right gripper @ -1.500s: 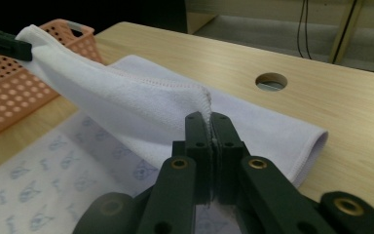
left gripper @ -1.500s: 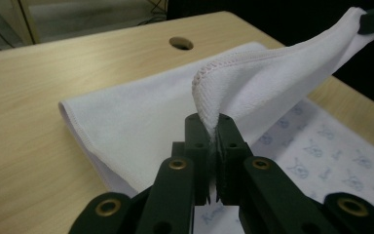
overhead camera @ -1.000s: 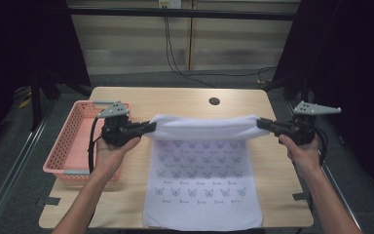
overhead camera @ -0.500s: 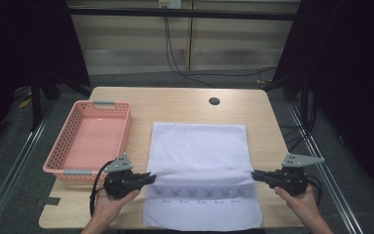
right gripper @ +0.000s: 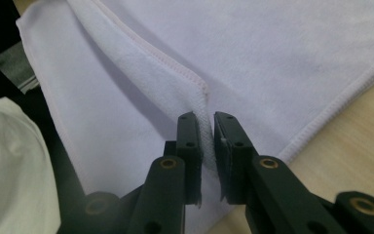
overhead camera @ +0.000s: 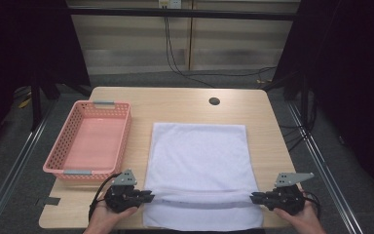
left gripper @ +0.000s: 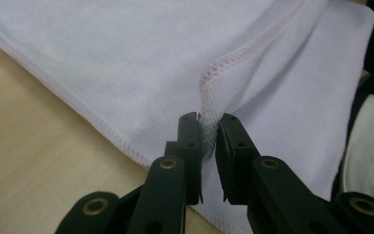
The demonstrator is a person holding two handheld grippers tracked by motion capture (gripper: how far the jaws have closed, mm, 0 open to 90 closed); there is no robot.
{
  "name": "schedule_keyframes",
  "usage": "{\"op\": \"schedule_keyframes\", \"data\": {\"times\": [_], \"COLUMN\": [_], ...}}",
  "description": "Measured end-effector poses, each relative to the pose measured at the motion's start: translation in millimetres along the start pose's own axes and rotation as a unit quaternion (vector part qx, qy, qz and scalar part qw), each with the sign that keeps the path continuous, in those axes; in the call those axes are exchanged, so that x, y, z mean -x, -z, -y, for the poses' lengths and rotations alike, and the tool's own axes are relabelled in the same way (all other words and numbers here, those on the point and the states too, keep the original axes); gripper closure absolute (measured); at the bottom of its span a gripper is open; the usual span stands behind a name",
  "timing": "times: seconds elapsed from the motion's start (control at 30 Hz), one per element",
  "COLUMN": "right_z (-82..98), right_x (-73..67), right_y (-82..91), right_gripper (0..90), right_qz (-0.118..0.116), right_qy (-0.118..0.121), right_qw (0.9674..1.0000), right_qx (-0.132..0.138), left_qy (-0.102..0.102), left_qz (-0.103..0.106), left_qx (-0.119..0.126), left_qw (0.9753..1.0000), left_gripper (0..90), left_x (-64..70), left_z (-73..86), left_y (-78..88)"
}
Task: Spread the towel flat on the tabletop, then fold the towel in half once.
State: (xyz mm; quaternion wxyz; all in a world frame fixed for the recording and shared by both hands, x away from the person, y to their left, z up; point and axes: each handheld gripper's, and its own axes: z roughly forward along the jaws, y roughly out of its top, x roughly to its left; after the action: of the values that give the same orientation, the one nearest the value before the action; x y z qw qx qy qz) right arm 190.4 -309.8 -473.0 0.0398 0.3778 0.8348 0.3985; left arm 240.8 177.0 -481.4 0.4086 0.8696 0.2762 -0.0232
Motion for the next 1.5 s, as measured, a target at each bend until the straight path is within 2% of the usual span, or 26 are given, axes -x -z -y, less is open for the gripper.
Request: {"op": "schedule_keyframes", "data": {"times": [0.13,0.17,0.23,0.3,0.33,0.4,0.47,0.53,0.67,0.7,0.77,0.8,0.83,0.87,0.9,0.97,1.0,1.03,1.07,1.1,1.2,1.23,1.3,1.37,1.43,1.5], "right_z": [4.5,4.1,4.4,4.9,4.9,6.6,7.2,3.7,-11.7,-16.2,-20.5,-24.6,-32.4,-32.4,-38.4,-40.2,-42.6,-44.6,-46.8,-49.0,-52.5,-53.7,-50.2,-48.1,-47.6,-41.6], "right_x": [-12.2,-15.3,-21.9,-27.0,-27.0,-33.0,-33.1,-23.2,0.2,6.6,12.6,18.6,30.1,30.1,38.7,41.3,44.5,47.7,51.3,55.1,58.3,58.1,53.5,48.9,47.6,45.5], "right_y": [3.9,6.5,13.5,19.3,19.3,26.1,27.6,23.3,5.6,0.5,-4.3,-9.0,-19.5,-19.5,-29.3,-33.1,-38.4,-43.8,-52.2,-61.7,-70.3,-72.1,-73.1,-71.7,-70.9,-63.8], "right_gripper": [78.2,76.8,74.4,73.6,73.6,71.1,70.7,67.0,63.8,63.0,62.6,61.6,58.7,58.7,57.1,56.6,55.9,55.5,54.3,54.2,54.2,55.4,56.4,57.9,58.3,58.7], "right_qz": [-0.002,-0.003,-0.006,-0.008,-0.008,-0.007,-0.001,0.017,0.021,0.025,0.03,0.032,0.041,0.041,0.046,0.052,0.058,0.059,0.069,0.077,0.088,0.089,0.105,0.116,0.119,0.114], "right_qy": [0.016,0.014,0.016,0.026,0.026,0.027,0.027,0.012,0.002,-0.002,-0.004,-0.008,-0.012,-0.012,-0.016,-0.014,-0.012,-0.013,-0.013,-0.002,0.008,0.008,0.033,0.026,0.031,0.033], "right_qw": [0.9997,0.9997,0.9998,0.9996,0.9996,0.9995,0.9994,0.9989,0.9985,0.9985,0.9984,0.9985,0.9981,0.9981,0.9981,0.9979,0.9978,0.998,0.9975,0.997,0.9961,0.996,0.9939,0.9929,0.9924,0.9928], "right_qx": [-0.021,-0.019,0.006,0.01,0.01,0.016,0.024,0.041,0.05,0.049,0.047,0.045,0.045,0.045,0.038,0.035,0.028,0.021,0.008,-0.006,-0.01,-0.009,-0.009,-0.011,-0.012,-0.018], "left_qy": [-0.014,-0.014,-0.021,-0.02,-0.02,-0.018,-0.019,-0.005,0.025,0.028,0.023,0.02,0.033,0.033,0.043,0.036,0.036,0.05,0.045,0.023,0.03,0.032,0.026,0.002,0.0,-0.004], "left_qz": [0.02,0.031,0.032,0.046,0.046,0.04,0.035,0.014,-0.01,-0.023,-0.027,-0.03,-0.032,-0.032,-0.041,-0.049,-0.067,-0.063,-0.064,-0.088,-0.076,-0.075,-0.09,-0.109,-0.109,-0.089], "left_qx": [-0.016,-0.02,-0.021,-0.004,-0.004,0.021,0.022,0.037,0.057,0.067,0.073,0.067,0.052,0.052,0.04,0.031,0.017,0.004,-0.005,-0.006,-0.013,-0.007,-0.006,-0.012,-0.015,-0.017], "left_qw": [0.9996,0.9992,0.9991,0.9987,0.9987,0.9988,0.999,0.9992,0.998,0.9971,0.9967,0.9971,0.9976,0.9976,0.9975,0.9977,0.9969,0.9968,0.9969,0.9959,0.9965,0.9966,0.9956,0.9939,0.9939,0.9958], "left_gripper": [76.4,74.5,73.1,70.4,69.2,65.7,64.5,61.1,59.7,58.7,58.3,59.2,59.7,59.7,59.7,60.1,60.1,60.3,60.1,60.0,60.9,59.8,56.3,56.3,56.1,54.7], "left_x": [5.5,6.3,10.1,13.4,13.4,14.2,13.0,1.5,-14.5,-15.9,-17.2,-20.5,-25.9,-25.9,-32.5,-36.3,-39.4,-45.1,-46.5,-47.7,-56.2,-55.3,-49.8,-41.6,-37.9,-31.7], "left_z": [4.7,5.6,6.7,6.5,6.5,4.5,3.4,-6.7,-26.9,-32.3,-37.5,-45.0,-52.2,-52.2,-58.9,-60.8,-61.9,-62.9,-63.5,-63.3,-61.3,-60.3,-58.4,-57.4,-56.6,-52.4], "left_y": [1.8,2.9,7.1,15.0,15.0,24.5,25.5,20.2,1.3,-3.7,-8.2,-14.6,-21.4,-21.4,-32.2,-38.7,-44.3,-52.0,-55.0,-60.0,-61.3,-62.4,-63.6,-65.2,-65.3,-63.1]}}
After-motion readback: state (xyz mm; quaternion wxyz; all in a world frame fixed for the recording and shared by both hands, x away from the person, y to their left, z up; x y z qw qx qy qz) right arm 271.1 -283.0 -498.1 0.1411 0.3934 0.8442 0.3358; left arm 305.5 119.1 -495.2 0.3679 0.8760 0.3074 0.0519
